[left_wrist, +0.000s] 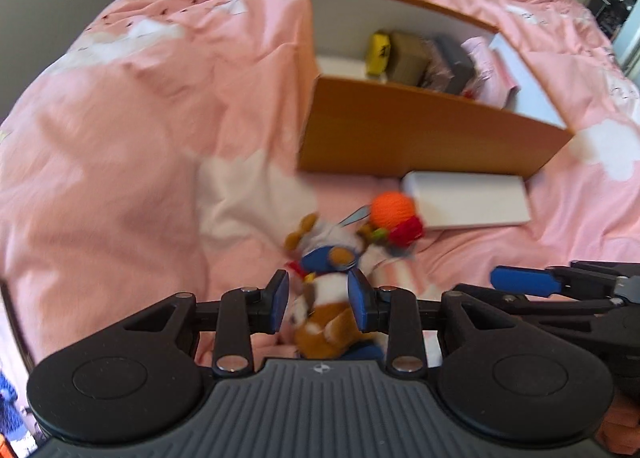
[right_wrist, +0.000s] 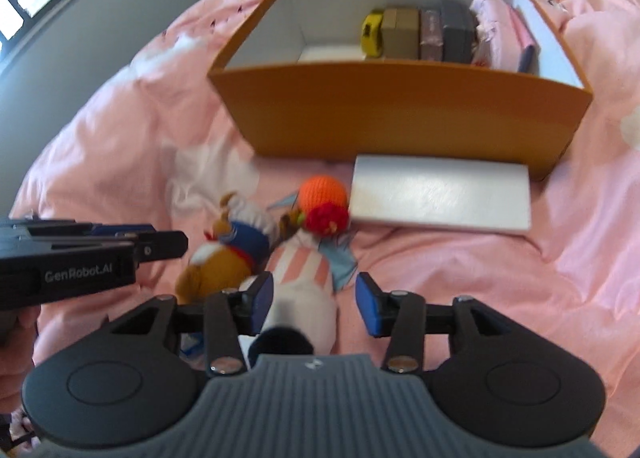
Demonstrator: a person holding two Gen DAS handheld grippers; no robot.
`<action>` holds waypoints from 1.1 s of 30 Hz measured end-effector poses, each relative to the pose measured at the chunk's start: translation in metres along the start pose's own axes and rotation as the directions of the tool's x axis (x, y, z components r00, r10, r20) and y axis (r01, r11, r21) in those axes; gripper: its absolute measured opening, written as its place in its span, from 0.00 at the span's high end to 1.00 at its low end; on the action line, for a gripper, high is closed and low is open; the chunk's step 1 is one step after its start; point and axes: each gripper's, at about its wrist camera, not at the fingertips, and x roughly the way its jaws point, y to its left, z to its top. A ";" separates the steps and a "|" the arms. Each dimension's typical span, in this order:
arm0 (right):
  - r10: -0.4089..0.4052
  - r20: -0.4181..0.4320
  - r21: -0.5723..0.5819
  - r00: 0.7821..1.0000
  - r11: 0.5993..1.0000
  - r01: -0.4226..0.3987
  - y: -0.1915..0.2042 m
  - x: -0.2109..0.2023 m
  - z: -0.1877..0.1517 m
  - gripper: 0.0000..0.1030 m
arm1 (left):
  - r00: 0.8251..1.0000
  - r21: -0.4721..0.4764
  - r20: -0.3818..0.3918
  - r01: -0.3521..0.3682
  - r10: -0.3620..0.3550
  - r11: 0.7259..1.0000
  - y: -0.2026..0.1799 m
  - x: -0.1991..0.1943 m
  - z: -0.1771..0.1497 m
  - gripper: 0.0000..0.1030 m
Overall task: Organize objects
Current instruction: 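Move both tools back to the plush toys beside the orange box, then grasp the white striped-hat plush with the right tool while the left tool grasps the brown dog plush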
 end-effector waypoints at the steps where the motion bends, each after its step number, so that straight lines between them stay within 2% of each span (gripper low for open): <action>1: 0.006 -0.011 -0.005 1.000 1.000 -0.006 0.002 0.003 -0.003 0.52 | 1.000 -0.010 -0.001 -0.001 0.001 1.000 0.002 0.001 -0.002 0.64; 4: 0.016 -0.061 -0.007 0.998 1.000 -0.016 0.005 0.016 -0.006 0.46 | 1.000 -0.026 -0.006 0.015 -0.016 1.000 0.005 0.004 -0.006 0.64; 6: 0.025 -0.089 -0.004 0.996 1.000 -0.025 0.006 0.022 -0.008 0.38 | 1.000 -0.024 -0.004 0.017 -0.017 1.000 0.005 0.005 -0.008 0.64; 14: 0.073 -0.158 0.032 0.985 0.997 -0.069 0.007 0.040 -0.010 0.36 | 0.999 -0.058 -0.019 0.050 -0.051 0.997 0.017 0.009 -0.010 0.64; 20: 0.043 -0.166 -0.007 0.985 0.999 -0.045 0.014 0.047 -0.008 0.35 | 0.994 -0.093 -0.039 0.094 -0.098 0.991 0.027 0.013 -0.011 0.64; 26: 0.038 -0.174 0.014 0.984 0.999 -0.036 0.009 0.055 -0.009 0.37 | 0.988 -0.111 -0.057 0.136 -0.143 0.984 0.027 0.017 -0.010 0.61; 31: 0.025 -0.141 -0.033 0.990 0.999 -0.030 0.015 0.043 -0.010 0.42 | 0.988 -0.071 -0.045 0.143 -0.146 0.987 0.019 0.012 -0.010 0.56; 33: -0.012 -0.095 -0.066 0.995 0.998 0.006 0.016 0.030 -0.008 0.42 | 0.987 -0.053 -0.036 0.154 -0.156 0.987 0.015 0.009 -0.010 0.53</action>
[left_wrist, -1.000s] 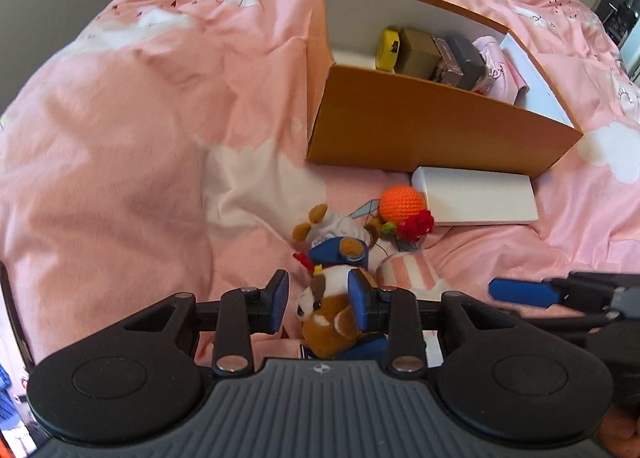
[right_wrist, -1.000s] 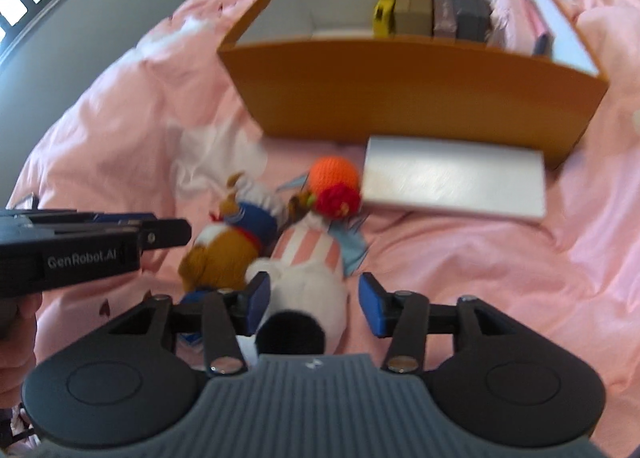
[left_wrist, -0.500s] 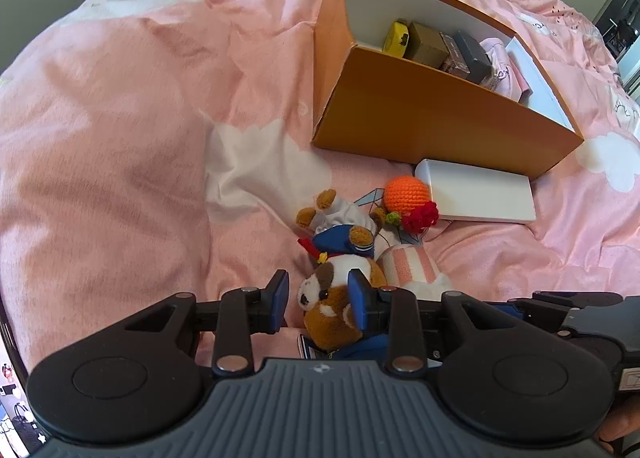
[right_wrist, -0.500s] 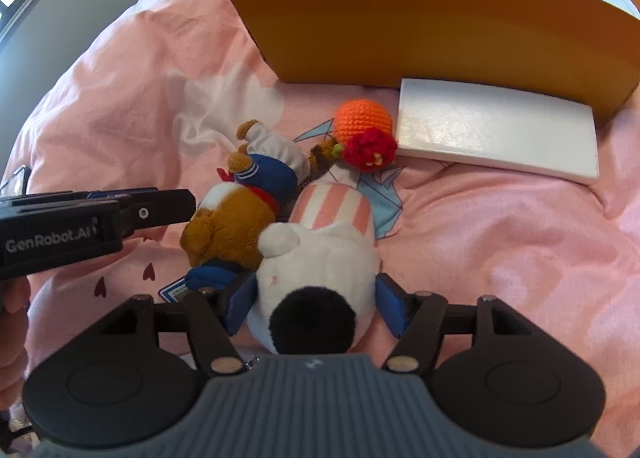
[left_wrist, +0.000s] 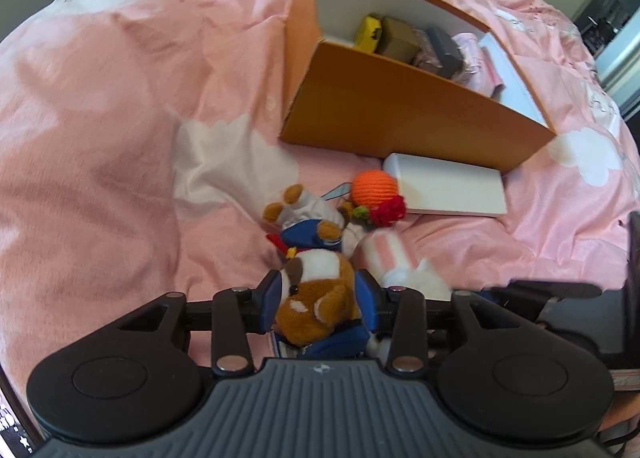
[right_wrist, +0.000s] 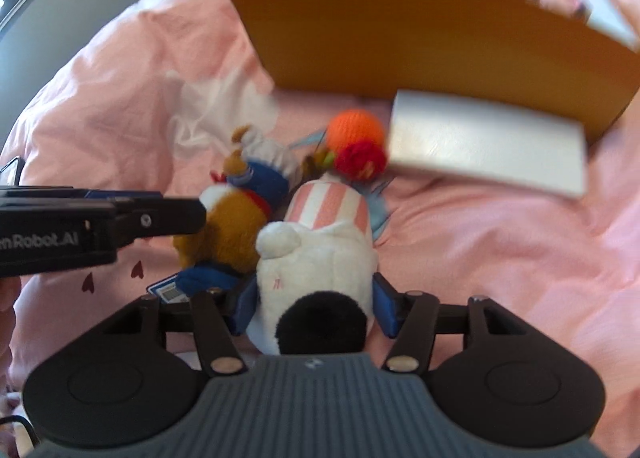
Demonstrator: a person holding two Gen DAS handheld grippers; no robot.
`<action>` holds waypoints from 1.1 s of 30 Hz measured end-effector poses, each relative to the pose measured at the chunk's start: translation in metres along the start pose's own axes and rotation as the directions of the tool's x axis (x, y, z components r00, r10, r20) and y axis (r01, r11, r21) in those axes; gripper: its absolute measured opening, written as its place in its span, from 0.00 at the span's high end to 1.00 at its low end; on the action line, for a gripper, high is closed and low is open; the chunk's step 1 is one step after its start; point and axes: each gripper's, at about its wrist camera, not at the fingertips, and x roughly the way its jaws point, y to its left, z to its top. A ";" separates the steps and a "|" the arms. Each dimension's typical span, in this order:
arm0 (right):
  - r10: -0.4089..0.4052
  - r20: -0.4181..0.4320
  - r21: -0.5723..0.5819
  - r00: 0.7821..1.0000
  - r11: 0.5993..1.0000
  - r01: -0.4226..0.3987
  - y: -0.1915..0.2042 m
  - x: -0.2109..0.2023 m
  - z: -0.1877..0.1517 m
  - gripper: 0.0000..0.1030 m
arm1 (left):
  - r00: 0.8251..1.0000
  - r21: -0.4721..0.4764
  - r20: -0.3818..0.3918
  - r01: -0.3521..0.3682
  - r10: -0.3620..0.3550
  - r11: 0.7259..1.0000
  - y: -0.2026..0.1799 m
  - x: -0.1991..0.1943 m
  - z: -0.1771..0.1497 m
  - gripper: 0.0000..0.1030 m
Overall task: Organize objects
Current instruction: 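Grasp the white striped-hat plush with the right tool while the left tool grasps the brown dog plush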
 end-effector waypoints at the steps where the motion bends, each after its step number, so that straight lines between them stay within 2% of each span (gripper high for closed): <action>1: -0.026 0.031 -0.017 0.999 0.999 0.027 -0.001 -0.008 0.001 0.42 | 1.000 0.006 0.001 0.003 -0.003 1.000 -0.002 0.000 0.001 0.52; 5: -0.133 0.134 -0.056 0.982 0.988 0.142 -0.006 -0.030 0.009 0.42 | 1.000 0.015 -0.016 -0.010 0.010 1.000 -0.008 0.008 0.004 0.52; 8: -0.178 0.120 -0.052 0.977 0.981 0.185 -0.017 -0.025 0.011 0.41 | 0.999 0.069 -0.040 -0.027 0.030 0.997 -0.020 0.017 0.004 0.52; 12: -0.157 0.078 -0.003 0.984 0.987 0.158 -0.033 -0.017 0.007 0.41 | 0.998 0.110 -0.057 -0.025 0.031 0.994 -0.031 0.025 -0.001 0.52; 18: -0.102 0.050 0.084 0.994 0.992 0.098 -0.049 -0.011 0.006 0.39 | 0.994 0.152 -0.070 -0.070 0.082 0.986 -0.043 0.043 -0.001 0.49; 26: -0.072 0.041 0.116 0.997 0.991 0.067 -0.053 -0.008 0.005 0.37 | 0.990 0.216 -0.084 -0.089 0.109 0.972 -0.052 0.058 -0.005 0.44; 27: -0.070 0.039 0.120 0.997 0.991 0.065 -0.054 -0.007 0.005 0.37 | 0.990 0.231 -0.081 -0.091 0.113 0.969 -0.054 0.057 -0.006 0.44; 29: -0.067 0.035 0.124 0.997 0.990 0.062 -0.054 -0.006 0.006 0.37 | 0.989 0.286 -0.080 -0.094 0.121 0.954 -0.059 0.058 -0.009 0.36; 33: -0.067 0.032 0.123 0.997 0.990 0.062 -0.054 -0.007 0.005 0.36 | 0.983 0.345 -0.063 -0.138 0.170 0.928 -0.068 0.065 -0.015 0.34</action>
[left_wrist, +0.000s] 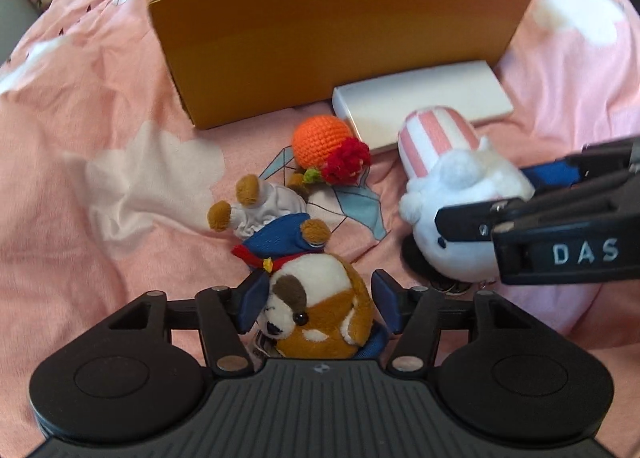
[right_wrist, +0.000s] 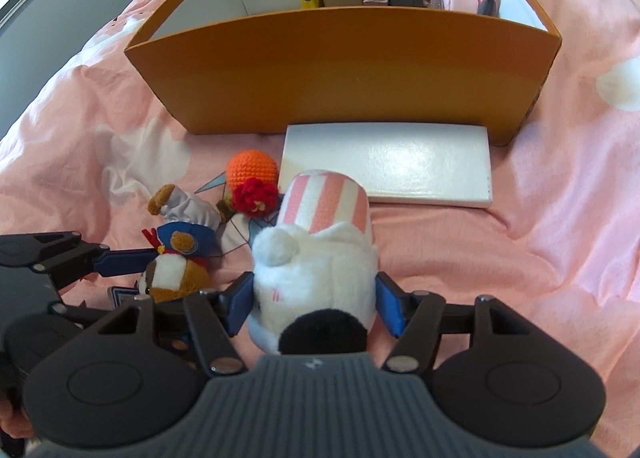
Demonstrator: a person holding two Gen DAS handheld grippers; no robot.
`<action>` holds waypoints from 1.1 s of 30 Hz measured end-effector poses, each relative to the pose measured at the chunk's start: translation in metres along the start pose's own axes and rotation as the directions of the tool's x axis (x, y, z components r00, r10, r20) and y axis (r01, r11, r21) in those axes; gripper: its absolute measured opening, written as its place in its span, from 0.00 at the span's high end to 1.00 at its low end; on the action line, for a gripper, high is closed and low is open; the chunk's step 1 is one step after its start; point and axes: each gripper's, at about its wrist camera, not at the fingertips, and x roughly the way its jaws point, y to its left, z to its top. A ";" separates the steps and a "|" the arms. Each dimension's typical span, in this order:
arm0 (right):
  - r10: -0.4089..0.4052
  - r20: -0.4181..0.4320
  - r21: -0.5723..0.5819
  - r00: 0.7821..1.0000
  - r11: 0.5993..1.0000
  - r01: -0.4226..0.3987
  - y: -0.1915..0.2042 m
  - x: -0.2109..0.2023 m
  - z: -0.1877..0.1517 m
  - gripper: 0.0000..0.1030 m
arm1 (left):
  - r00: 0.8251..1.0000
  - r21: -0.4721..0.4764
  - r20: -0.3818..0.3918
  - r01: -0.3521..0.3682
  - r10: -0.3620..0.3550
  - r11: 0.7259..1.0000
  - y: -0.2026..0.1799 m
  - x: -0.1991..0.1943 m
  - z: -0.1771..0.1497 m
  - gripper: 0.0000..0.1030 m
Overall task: Organize objects
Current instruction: 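Grasp the white striped-hat plush with the right tool while the left tool grasps the brown dog plush, then lift both plush toys and carry them over the orange box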
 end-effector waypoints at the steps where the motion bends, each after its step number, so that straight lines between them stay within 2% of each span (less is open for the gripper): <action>1: 0.000 0.000 0.000 1.000 1.000 0.000 0.000 0.000 0.000 0.36 | 1.000 -0.005 -0.001 -0.003 0.003 1.000 0.001 0.001 0.000 0.34; 3: -0.001 -0.002 -0.001 1.000 1.000 0.001 0.000 0.000 0.000 0.36 | 1.000 -0.034 -0.013 -0.011 0.010 0.999 0.005 0.004 0.000 0.34; 5: -0.003 -0.003 -0.008 1.000 1.000 0.003 0.000 -0.001 0.001 0.35 | 1.000 -0.079 -0.011 0.013 -0.014 0.997 0.013 0.003 -0.002 0.39; 15: -0.022 0.003 -0.047 1.000 0.999 0.022 0.004 -0.008 0.004 0.35 | 0.994 -0.249 0.035 0.105 -0.099 0.963 0.043 -0.001 -0.015 0.44; 21: -0.031 0.027 -0.077 0.999 0.997 0.034 0.002 -0.017 0.005 0.35 | 0.992 -0.263 0.059 0.123 -0.112 0.957 0.047 -0.006 -0.016 0.48; 23: -0.037 0.034 -0.098 0.999 0.994 0.040 0.003 -0.018 0.005 0.44 | 0.992 -0.264 0.060 0.126 -0.114 0.956 0.048 -0.006 -0.016 0.48; 27: -0.032 0.010 -0.094 0.999 0.995 0.032 0.001 -0.009 0.004 0.44 | 0.991 -0.273 0.051 0.129 -0.120 0.953 0.049 -0.004 -0.016 0.48; 33: -0.029 -0.003 -0.057 1.000 0.998 0.029 -0.006 0.003 0.008 0.37 | 0.989 -0.297 0.034 0.151 -0.147 0.943 0.053 0.002 -0.017 0.44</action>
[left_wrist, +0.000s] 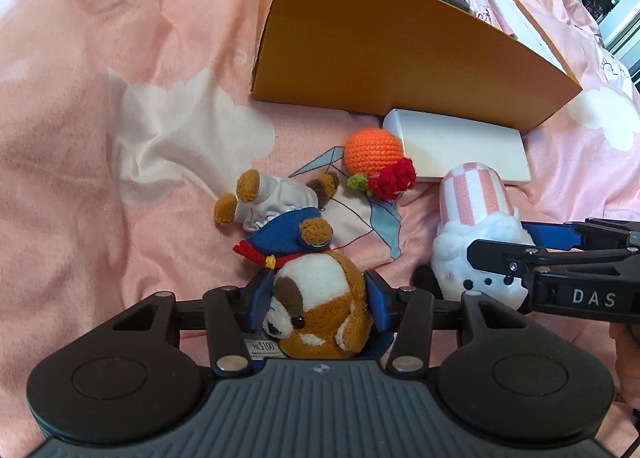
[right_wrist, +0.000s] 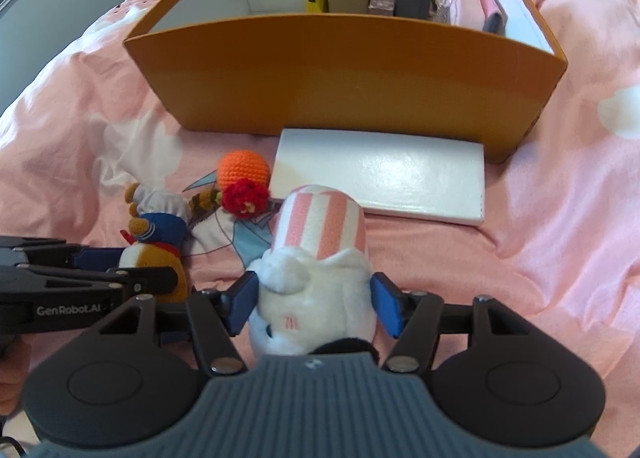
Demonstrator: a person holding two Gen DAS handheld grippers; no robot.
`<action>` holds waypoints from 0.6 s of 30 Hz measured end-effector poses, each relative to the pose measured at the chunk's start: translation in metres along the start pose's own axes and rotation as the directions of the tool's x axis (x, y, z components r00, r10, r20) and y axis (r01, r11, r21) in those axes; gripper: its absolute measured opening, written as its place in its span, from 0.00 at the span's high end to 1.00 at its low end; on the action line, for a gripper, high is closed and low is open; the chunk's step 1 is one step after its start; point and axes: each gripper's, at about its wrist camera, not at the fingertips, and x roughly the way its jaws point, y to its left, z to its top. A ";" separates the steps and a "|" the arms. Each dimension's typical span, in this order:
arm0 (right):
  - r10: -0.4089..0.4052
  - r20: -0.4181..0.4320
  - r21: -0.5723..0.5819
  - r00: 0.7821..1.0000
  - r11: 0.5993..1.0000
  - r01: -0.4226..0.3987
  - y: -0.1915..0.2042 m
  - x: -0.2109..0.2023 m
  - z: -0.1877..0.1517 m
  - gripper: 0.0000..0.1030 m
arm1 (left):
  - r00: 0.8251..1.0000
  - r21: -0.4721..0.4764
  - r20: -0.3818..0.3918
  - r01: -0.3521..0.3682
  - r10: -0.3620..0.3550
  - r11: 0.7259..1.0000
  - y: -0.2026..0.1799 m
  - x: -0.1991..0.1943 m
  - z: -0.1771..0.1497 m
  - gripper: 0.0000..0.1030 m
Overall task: Organize objects
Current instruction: 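Lift both plush toys and carry them over the orange box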
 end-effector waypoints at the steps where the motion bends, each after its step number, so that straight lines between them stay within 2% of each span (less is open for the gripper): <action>1: 0.004 -0.004 0.008 1.000 1.000 -0.004 -0.002 0.002 0.001 0.36 | 1.000 0.006 -0.006 -0.001 0.001 1.000 0.000 0.002 0.000 0.43; 4: 0.010 -0.007 0.027 1.000 1.000 -0.009 -0.005 0.005 0.001 0.38 | 1.000 0.006 -0.013 0.005 -0.005 1.000 0.000 0.005 0.000 0.41; 9: -0.002 0.004 -0.007 1.000 1.000 0.002 0.001 0.005 -0.001 0.44 | 1.000 0.033 -0.021 0.004 -0.004 0.999 -0.003 0.010 -0.001 0.42; 14: -0.002 0.036 -0.036 0.999 0.999 0.003 0.006 -0.008 0.000 0.46 | 1.000 0.028 0.029 0.000 -0.001 1.000 -0.005 -0.004 -0.003 0.50; 18: -0.002 0.087 -0.079 0.996 0.997 0.009 0.013 -0.026 0.003 0.46 | 0.995 0.015 0.083 0.053 -0.054 0.998 -0.005 -0.025 0.000 0.50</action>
